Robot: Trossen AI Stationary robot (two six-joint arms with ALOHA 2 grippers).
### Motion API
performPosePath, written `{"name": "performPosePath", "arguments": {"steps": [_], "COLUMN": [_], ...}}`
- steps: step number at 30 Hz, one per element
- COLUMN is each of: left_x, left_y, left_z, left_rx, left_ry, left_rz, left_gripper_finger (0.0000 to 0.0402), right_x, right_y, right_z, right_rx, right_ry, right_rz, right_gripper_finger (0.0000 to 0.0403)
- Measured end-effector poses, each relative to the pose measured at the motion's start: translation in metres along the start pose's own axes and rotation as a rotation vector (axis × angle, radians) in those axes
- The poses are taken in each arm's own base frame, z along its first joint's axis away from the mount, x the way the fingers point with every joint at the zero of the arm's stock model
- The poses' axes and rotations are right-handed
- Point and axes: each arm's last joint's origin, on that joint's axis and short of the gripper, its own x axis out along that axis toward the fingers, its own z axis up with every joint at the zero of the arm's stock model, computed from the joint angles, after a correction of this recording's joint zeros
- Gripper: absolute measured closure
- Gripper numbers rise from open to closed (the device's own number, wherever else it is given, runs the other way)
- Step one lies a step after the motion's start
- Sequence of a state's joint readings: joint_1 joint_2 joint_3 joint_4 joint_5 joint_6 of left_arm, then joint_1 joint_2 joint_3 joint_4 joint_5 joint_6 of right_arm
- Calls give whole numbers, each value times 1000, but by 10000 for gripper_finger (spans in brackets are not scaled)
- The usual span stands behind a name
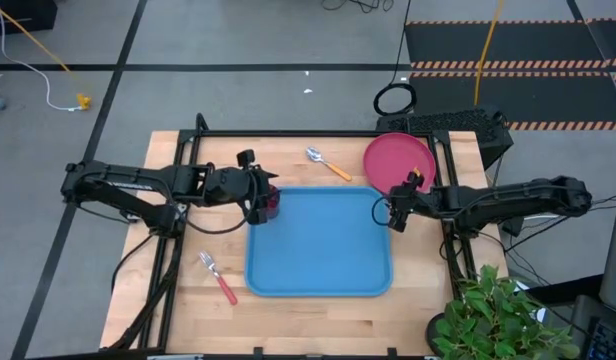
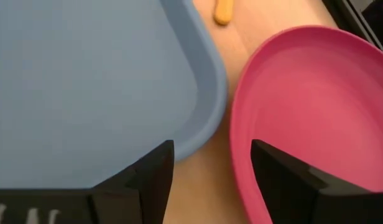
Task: Pick and place plate/cup/fork/spoon on tray
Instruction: Put the pink plate on the blue tray to the bottom right of the red glass
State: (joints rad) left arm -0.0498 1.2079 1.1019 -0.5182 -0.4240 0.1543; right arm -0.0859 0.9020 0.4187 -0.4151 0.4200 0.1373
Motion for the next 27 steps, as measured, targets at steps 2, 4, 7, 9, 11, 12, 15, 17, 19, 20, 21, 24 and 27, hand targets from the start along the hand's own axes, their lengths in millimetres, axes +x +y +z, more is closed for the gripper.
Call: {"name": "performPosePath", "arguments": {"steps": [2, 4, 7, 9, 11, 12, 15, 17, 19, 20, 21, 24, 27], "left_x": [0, 0, 0, 0, 0, 0, 0, 0, 0, 0, 0, 0, 0], "left_y": [0, 0, 0, 0, 0, 0, 0, 0, 0, 0, 0, 0, 0], "left_z": [0, 0, 0, 0, 0, 0, 2, 4, 5, 6, 6, 6, 6], "left_rx": [0, -1, -2, -5, -8, -11, -18, -24, -29, -29, -30, -28, -27], "left_ry": [0, 0, -1, -2, -3, -6, -23, -36, -50, -57, -61, -63, -63], "left_rz": [0, 0, -5, -14, -17, -18, -16, -14, -16, -21, -22, -23, -23], "left_gripper_finger": [215, 215, 215, 215, 215, 215, 215, 215, 215, 215, 215, 215, 215], "right_x": [1, 1, 4, 8, 12, 15, 21, 24, 27, 28, 29, 30, 30], "right_y": [-2, -4, -3, -2, -2, -2, -2, -3, -4, -4, -4, -5, -5], "right_z": [0, 0, -1, -2, -4, -4, -5, -6, -6, -7, -7, -7, -6], "right_rx": [11, 14, 1, -9, -26, -36, -55, -70, -76, -78, -78, -92, -100], "right_ry": [6, 12, 37, 65, 97, 112, 142, 165, 179, 188, 194, 196, 187], "right_rz": [-9, -12, 12, 25, 18, 14, -13, -38, -46, -52, -54, -67, -69], "right_gripper_finger": [207, 216, 230, 239, 244, 246, 249, 249, 249, 249, 249, 250, 250]}}
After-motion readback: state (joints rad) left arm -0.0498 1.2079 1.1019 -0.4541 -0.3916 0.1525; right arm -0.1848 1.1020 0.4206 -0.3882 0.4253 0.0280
